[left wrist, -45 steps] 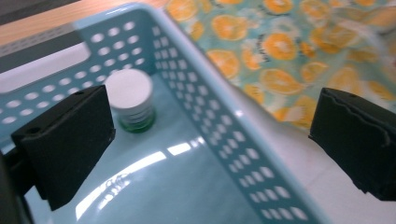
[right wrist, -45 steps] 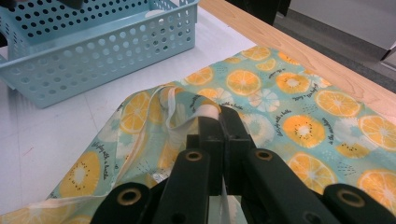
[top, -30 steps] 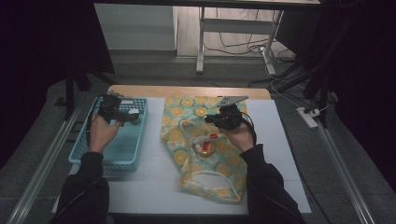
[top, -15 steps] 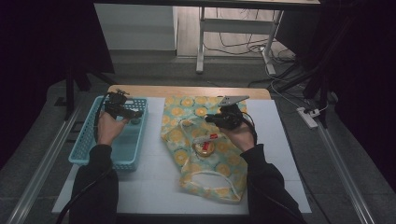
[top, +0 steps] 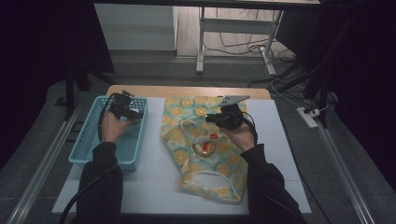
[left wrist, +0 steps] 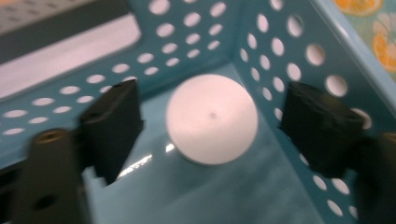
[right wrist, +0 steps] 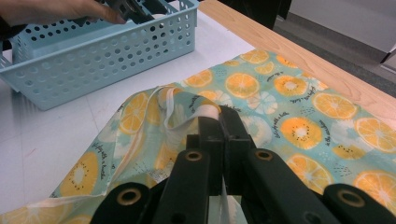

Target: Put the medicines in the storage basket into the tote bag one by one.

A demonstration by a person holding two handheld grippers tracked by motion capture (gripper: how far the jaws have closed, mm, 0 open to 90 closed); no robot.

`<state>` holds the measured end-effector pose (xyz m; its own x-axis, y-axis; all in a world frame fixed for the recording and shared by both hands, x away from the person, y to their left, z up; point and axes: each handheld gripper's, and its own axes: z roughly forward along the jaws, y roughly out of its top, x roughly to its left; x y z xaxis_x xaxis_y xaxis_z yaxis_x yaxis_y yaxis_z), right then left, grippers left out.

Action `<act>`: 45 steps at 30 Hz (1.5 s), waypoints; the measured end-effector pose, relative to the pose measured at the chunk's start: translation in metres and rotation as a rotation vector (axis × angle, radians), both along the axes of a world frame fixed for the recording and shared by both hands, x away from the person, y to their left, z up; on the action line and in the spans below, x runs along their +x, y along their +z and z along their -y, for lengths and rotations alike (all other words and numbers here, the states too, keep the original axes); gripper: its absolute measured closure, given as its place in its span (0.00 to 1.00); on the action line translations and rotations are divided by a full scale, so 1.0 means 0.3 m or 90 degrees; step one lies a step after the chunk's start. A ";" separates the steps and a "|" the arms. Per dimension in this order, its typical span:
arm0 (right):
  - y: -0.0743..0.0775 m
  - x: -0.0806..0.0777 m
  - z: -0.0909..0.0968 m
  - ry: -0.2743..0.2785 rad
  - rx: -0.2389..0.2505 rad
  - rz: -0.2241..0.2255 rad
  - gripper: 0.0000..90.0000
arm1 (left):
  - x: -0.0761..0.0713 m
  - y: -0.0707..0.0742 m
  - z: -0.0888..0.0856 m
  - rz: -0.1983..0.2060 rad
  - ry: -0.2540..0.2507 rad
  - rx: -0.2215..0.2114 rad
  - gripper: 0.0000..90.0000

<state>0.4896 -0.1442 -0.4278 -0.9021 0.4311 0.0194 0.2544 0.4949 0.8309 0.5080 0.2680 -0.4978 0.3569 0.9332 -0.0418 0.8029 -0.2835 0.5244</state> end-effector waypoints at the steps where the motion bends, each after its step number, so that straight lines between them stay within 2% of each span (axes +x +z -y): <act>1: 0.001 -0.001 0.000 0.000 0.000 0.000 1.00 | 0.000 -0.001 0.002 -0.003 -0.004 0.002 0.35; 2: 0.002 -0.001 0.000 0.000 0.000 0.001 1.00 | -0.001 -0.002 0.004 -0.006 -0.008 0.000 0.43; 4: 0.003 -0.002 0.000 0.000 0.000 0.001 1.00 | -0.003 0.002 0.007 -0.010 0.000 0.011 0.51; 5: 0.003 -0.002 0.001 0.000 0.001 0.001 1.00 | -0.004 0.003 0.006 -0.012 -0.003 0.005 0.55; 11: 0.003 -0.001 0.002 -0.001 0.001 0.001 1.00 | -0.006 0.014 0.007 -0.020 0.010 0.011 0.56; 21: 0.003 0.000 0.003 -0.003 0.004 0.002 1.00 | -0.035 0.096 -0.010 0.010 0.017 -0.022 0.56; 34: 0.004 0.001 0.005 -0.004 0.006 0.001 1.00 | -0.098 0.239 -0.008 0.046 -0.017 -0.034 0.56; 41: 0.005 0.005 0.013 -0.007 0.007 0.000 1.00 | -0.138 0.283 0.021 0.060 -0.050 -0.035 0.56; 45: 0.009 0.005 0.017 -0.010 0.007 0.002 1.00 | -0.164 0.298 0.041 0.072 -0.071 -0.054 0.56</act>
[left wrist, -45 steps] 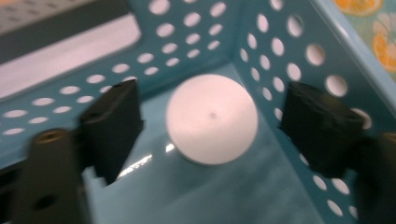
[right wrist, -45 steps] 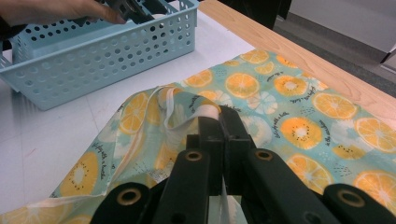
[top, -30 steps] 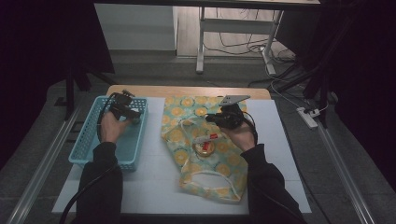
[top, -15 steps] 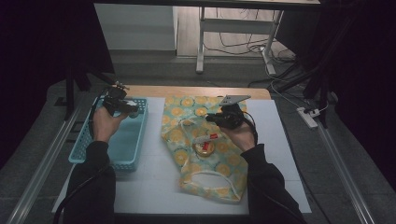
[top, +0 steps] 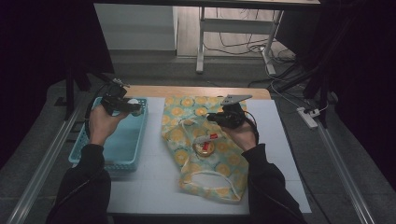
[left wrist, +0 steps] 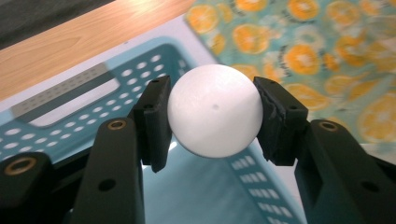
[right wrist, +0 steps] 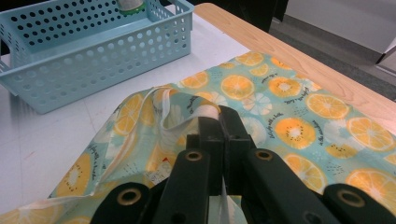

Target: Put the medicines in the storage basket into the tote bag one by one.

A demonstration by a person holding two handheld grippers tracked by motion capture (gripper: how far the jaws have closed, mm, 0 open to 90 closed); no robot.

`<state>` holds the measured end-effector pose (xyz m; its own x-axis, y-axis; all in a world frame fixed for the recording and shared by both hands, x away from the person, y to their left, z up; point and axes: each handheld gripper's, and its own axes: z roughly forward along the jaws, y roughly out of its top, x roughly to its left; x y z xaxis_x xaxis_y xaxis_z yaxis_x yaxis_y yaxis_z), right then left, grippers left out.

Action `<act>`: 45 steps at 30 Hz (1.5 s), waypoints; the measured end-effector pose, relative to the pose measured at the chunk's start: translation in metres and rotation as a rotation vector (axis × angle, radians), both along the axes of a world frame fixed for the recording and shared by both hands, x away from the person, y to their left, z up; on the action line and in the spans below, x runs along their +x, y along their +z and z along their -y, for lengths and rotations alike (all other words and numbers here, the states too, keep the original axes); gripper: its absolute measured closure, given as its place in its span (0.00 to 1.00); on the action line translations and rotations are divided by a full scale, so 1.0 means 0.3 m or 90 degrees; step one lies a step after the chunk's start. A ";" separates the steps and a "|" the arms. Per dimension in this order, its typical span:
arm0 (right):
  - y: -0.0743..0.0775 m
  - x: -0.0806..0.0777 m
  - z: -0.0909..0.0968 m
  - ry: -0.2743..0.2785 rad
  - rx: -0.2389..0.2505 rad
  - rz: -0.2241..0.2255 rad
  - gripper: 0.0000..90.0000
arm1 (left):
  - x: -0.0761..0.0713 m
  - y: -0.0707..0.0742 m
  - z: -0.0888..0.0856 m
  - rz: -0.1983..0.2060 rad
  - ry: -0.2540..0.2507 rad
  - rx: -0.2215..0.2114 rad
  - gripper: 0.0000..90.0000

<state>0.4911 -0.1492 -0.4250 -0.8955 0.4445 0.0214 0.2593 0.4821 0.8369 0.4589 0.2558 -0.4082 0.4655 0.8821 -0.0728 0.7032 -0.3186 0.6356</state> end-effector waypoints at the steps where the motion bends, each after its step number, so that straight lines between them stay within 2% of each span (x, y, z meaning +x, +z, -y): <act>1: 0.000 0.000 0.000 -0.001 0.001 0.000 1.00 | -0.005 0.003 0.006 0.003 -0.008 -0.002 0.56; 19: -0.003 0.003 -0.001 -0.001 -0.002 -0.001 1.00 | -0.075 0.064 0.187 0.009 -0.131 -0.016 0.56; 31: -0.006 0.004 -0.001 -0.003 -0.001 -0.002 1.00 | -0.107 0.075 0.315 0.004 -0.199 -0.021 0.56; 45: -0.005 0.005 0.001 -0.003 0.001 0.000 1.00 | -0.126 0.061 0.463 0.006 -0.271 -0.024 0.56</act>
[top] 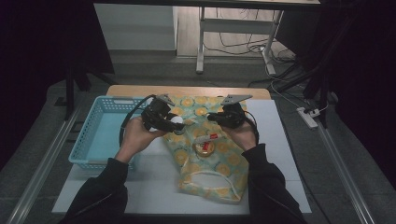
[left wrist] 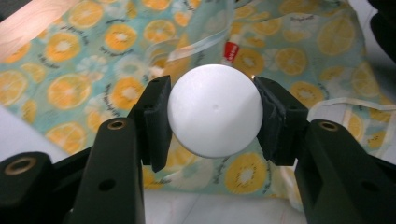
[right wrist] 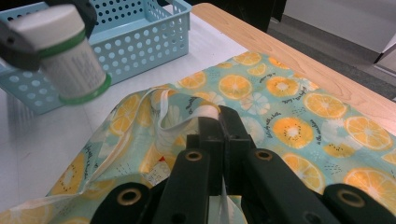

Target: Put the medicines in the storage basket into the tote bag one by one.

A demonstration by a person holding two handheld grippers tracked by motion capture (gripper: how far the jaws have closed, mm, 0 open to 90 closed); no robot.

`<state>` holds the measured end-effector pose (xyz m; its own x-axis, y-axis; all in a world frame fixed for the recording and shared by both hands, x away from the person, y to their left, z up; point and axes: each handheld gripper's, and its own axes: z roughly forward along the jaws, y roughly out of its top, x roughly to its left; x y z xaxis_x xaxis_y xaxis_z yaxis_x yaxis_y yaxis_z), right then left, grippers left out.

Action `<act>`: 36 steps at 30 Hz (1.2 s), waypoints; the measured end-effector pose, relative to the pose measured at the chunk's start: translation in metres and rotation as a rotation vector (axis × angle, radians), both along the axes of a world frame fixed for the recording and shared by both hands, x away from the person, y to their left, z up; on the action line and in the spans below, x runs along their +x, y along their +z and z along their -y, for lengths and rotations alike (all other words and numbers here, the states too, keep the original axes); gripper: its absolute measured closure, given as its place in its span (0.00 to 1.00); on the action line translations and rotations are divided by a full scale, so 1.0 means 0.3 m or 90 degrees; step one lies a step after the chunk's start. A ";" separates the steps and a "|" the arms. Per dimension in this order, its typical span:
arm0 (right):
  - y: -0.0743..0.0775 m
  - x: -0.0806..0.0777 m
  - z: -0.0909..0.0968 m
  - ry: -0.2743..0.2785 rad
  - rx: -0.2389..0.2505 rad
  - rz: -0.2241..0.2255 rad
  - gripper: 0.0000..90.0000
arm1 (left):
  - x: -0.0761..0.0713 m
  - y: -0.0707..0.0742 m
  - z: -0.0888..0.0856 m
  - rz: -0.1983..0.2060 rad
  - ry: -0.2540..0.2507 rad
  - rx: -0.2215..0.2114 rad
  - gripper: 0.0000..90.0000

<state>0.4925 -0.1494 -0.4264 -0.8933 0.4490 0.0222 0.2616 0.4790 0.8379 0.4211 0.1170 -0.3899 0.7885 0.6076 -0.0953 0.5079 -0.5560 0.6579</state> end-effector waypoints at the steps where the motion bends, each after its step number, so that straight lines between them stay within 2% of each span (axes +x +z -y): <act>1: 0.000 0.000 -0.001 0.000 0.000 0.001 1.00 | 0.000 -0.002 0.010 0.000 -0.007 0.001 0.56; 12: -0.001 0.001 0.000 0.001 0.000 0.002 1.00 | 0.002 -0.028 0.122 -0.002 -0.052 -0.002 0.56; 20: 0.001 0.002 0.003 0.000 0.001 0.004 1.00 | 0.010 -0.059 0.213 0.002 -0.083 0.005 0.56; 27: -0.003 0.007 0.009 -0.004 0.001 0.001 1.00 | 0.023 -0.100 0.275 0.000 -0.095 0.019 0.56; 36: -0.005 0.008 0.009 -0.004 -0.001 0.002 1.00 | 0.054 -0.164 0.322 0.000 -0.094 0.046 0.56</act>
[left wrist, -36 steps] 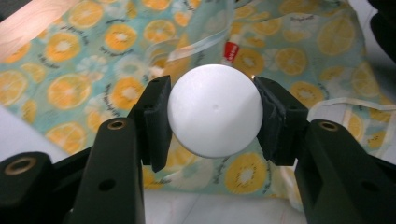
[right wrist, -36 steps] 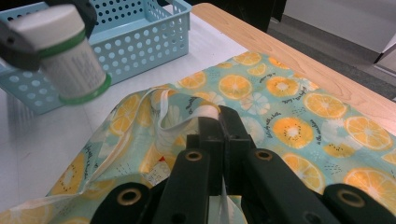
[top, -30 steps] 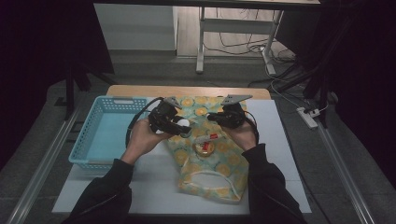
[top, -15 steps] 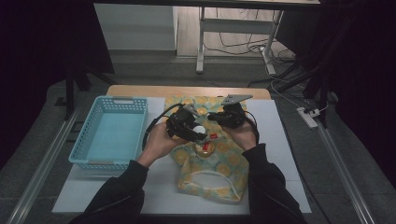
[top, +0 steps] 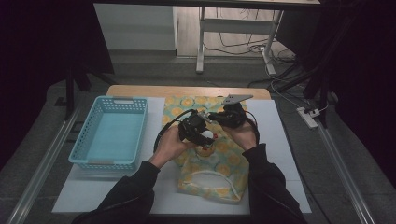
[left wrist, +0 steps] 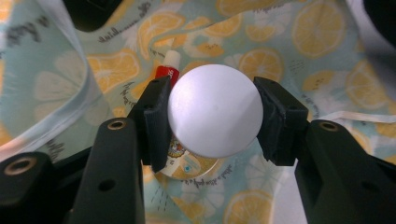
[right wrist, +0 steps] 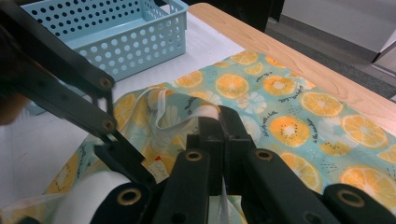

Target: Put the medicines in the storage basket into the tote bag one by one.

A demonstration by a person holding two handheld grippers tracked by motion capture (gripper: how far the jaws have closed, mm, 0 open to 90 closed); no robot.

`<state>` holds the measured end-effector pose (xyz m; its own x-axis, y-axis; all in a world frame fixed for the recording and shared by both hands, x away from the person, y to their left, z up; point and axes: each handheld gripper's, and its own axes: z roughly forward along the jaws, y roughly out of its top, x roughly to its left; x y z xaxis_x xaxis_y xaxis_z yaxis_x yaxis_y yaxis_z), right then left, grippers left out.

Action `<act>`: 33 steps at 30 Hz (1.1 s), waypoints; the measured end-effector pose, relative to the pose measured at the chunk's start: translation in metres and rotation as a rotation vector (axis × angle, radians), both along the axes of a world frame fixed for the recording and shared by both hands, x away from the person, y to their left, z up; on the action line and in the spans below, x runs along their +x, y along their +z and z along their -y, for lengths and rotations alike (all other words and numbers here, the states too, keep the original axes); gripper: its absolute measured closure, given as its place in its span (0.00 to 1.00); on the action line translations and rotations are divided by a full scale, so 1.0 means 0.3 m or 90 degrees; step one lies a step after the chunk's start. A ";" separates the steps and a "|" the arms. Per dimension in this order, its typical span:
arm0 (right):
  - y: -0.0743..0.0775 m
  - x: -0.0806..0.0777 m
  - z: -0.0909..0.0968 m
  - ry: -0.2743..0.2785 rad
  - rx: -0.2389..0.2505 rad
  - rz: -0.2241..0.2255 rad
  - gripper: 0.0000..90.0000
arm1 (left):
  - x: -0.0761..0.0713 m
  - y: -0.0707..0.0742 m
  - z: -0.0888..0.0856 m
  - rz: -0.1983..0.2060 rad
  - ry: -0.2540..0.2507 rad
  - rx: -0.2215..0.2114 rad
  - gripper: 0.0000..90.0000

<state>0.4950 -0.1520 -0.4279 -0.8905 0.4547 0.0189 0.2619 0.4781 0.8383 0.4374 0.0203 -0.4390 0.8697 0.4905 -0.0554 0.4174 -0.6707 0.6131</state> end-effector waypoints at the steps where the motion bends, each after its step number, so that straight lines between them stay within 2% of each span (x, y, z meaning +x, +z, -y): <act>1: 0.000 0.000 0.000 0.000 -0.001 0.001 1.00 | 0.003 -0.007 0.003 -0.001 0.000 0.002 0.56; 16: -0.004 -0.001 -0.004 0.000 -0.005 0.000 1.00 | 0.027 -0.092 0.021 -0.002 0.012 0.029 0.56; 20: -0.004 -0.002 -0.004 0.000 -0.005 0.000 1.00 | 0.034 -0.104 0.016 -0.007 0.015 0.013 0.56; 24: -0.003 -0.003 -0.004 0.001 -0.005 0.001 1.00 | 0.036 -0.104 0.013 -0.002 0.014 0.010 0.54; 27: 0.000 -0.007 -0.008 0.002 -0.007 0.004 1.00 | 0.035 -0.092 0.004 -0.012 0.020 -0.017 0.45; 33: 0.005 -0.015 -0.016 0.009 -0.013 0.012 1.00 | 0.017 -0.051 -0.016 -0.010 0.022 -0.054 0.33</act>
<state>0.4903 -0.1472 -0.4264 -0.8967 0.4426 -0.0064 0.2401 0.4983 0.8331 0.4424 0.0251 -0.4543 0.8507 0.5137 -0.1116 0.4500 -0.6019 0.6597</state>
